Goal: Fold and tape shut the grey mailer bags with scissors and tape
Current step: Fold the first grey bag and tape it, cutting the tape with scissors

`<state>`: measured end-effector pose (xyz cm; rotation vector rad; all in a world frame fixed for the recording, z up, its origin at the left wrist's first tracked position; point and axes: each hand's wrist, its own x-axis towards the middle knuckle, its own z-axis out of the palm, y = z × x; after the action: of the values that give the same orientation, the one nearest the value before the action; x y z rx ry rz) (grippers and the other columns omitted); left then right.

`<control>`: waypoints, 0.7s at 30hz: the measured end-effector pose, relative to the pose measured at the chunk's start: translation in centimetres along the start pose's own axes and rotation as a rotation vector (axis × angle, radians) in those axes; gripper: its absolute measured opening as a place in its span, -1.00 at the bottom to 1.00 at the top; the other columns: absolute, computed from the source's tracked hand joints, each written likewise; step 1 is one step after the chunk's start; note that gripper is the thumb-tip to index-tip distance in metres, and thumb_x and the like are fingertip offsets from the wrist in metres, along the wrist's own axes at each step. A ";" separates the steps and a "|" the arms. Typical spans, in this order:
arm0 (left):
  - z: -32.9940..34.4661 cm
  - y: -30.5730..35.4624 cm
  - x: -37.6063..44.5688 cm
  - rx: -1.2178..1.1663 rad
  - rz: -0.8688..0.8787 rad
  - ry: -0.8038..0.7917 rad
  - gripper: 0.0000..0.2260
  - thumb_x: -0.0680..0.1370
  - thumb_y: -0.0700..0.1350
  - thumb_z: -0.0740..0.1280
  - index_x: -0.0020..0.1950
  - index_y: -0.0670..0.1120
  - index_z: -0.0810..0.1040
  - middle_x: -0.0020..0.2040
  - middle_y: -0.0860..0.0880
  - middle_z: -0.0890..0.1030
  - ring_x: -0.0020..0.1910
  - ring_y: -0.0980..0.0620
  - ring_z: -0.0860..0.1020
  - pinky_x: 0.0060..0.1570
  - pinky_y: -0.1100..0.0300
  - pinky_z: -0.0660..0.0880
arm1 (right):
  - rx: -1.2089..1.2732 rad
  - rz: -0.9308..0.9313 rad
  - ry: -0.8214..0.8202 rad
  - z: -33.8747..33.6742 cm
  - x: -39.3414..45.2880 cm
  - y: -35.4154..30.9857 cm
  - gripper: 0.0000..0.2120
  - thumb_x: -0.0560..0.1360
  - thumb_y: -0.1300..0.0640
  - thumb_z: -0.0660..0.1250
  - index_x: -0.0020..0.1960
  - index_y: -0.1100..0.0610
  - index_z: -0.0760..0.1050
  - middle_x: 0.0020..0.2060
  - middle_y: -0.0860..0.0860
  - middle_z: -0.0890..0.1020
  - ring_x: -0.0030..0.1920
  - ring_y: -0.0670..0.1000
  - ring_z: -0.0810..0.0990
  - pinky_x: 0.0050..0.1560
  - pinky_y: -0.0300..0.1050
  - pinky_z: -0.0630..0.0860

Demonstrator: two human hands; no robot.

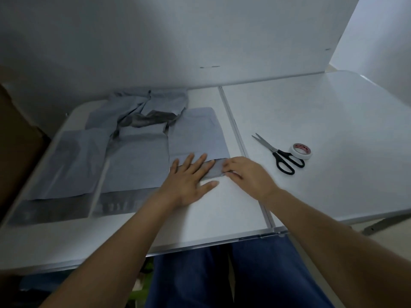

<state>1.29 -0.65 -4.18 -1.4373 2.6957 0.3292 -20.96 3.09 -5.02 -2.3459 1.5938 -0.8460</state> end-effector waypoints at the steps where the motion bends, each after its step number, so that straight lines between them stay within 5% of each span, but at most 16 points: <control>1: 0.0 0.0 0.0 -0.006 0.009 0.011 -0.39 0.50 0.44 -0.17 0.51 0.31 -0.23 0.55 0.23 -0.22 0.54 0.05 -0.24 0.47 -0.16 -0.23 | -0.014 0.000 0.017 0.1 -0.1 -0.3 -0.75 0.56 0.08 0.19 0.03 0.15 0.61 0.02 0.01 0.64 0.04 0.03 0.58 0.09 -0.13 0.51; 4: 0.1 0.0 -0.3 -0.050 0.043 0.078 -0.41 0.54 0.40 -0.11 0.54 0.29 -0.13 0.55 0.27 -0.17 0.55 0.08 -0.20 0.48 -0.14 -0.23 | -0.009 0.015 0.080 0.2 -0.2 -0.8 -0.71 0.58 0.05 0.11 0.02 0.16 0.56 -0.08 0.02 0.63 -0.06 0.01 0.55 -0.03 -0.16 0.50; 7: 0.4 0.1 -0.5 -0.090 0.075 0.152 -0.50 0.60 0.29 -0.04 0.54 0.25 0.06 0.55 0.27 -0.04 0.55 0.10 -0.11 0.48 -0.09 -0.18 | -0.043 0.021 0.099 0.1 -0.6 -1.0 -0.87 0.56 0.14 0.26 0.04 0.14 0.54 -0.07 0.00 0.60 -0.04 -0.02 0.52 -0.05 -0.19 0.47; 10: 0.4 0.2 -0.4 -0.123 0.083 0.213 -0.58 0.65 0.19 -0.04 0.52 0.21 0.20 0.54 0.24 0.10 0.55 0.09 0.00 0.49 -0.09 -0.08 | -0.055 0.058 0.074 0.0 -0.8 -0.9 -0.83 0.51 0.21 0.34 0.10 0.12 0.53 0.00 -0.03 0.59 0.03 -0.03 0.51 -0.01 -0.16 0.49; 15: -0.8 0.2 -0.6 -0.204 0.134 0.274 -0.43 0.57 0.27 -0.12 0.41 0.10 0.43 0.48 0.14 0.32 0.52 0.07 0.16 0.47 0.00 0.08 | 0.055 0.143 0.171 -0.2 -0.4 -0.9 -0.90 0.56 0.17 0.32 0.04 0.11 0.59 -0.09 -0.06 0.62 -0.17 -0.17 0.48 -0.08 -0.26 0.46; 21: -0.3 -0.1 -0.8 -0.242 0.146 0.255 -0.64 0.65 0.11 0.12 0.41 0.07 0.44 0.43 0.09 0.41 0.46 0.08 0.29 0.44 0.08 0.21 | 0.095 0.185 0.174 -0.7 -1.1 -0.8 -0.91 0.56 0.16 0.33 0.00 0.12 0.60 -0.10 -0.05 0.63 -0.19 -0.08 0.57 -0.09 -0.18 0.53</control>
<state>1.89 -0.11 -3.82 -1.4298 3.0665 0.5329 -20.99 4.54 -4.45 -2.0715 1.7619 -1.0816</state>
